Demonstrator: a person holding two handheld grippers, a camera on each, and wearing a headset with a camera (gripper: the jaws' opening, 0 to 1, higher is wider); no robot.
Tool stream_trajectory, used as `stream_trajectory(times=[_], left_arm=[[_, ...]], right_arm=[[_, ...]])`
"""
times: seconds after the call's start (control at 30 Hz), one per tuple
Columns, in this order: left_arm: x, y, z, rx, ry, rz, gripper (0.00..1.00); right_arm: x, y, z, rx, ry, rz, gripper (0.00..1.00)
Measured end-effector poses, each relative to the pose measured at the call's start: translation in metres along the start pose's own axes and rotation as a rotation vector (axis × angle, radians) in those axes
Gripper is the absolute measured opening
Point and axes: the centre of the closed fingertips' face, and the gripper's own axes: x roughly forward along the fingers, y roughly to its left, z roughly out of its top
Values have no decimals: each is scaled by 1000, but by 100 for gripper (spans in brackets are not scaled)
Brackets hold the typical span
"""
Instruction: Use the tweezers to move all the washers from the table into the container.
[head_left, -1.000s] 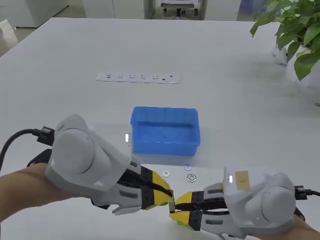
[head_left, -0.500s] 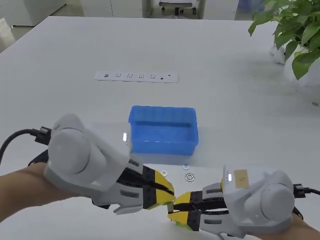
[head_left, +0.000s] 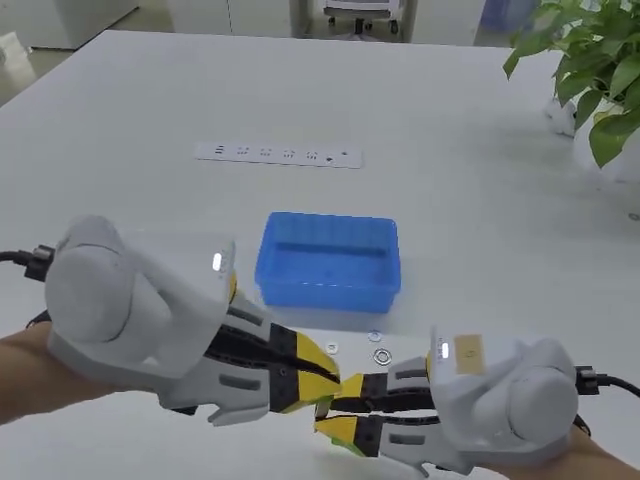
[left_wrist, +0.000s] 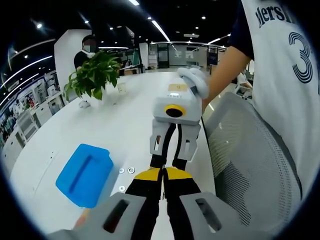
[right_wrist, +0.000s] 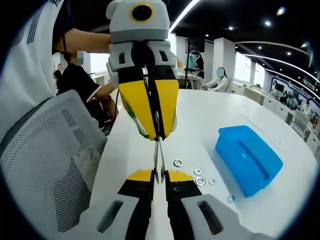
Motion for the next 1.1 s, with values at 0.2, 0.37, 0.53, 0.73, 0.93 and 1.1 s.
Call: stream_trajectory(times=[0.2,0.37,0.53,0.73,0.93,1.1], left_arm=[[-10,-2,-4,1,-1,13,5],[-12,0,-11,-7,14,34,6],[-12,1,-21,-11,58,28,7],[-13,2,-21,-3,54,27,6],[-18,3,-23,10,58,30,6],[-25,4,-31,8,69,39,6]], right_arm=[[6,1,6,-35,16,2,9],[10,2,7,-36,20,12,8],[12,3,8,-38,25,17,8],[11,3,9,-27,19,12,8],[14,-1,12,-39,21,-2,10],[23,1,14,-71,36,11,10]])
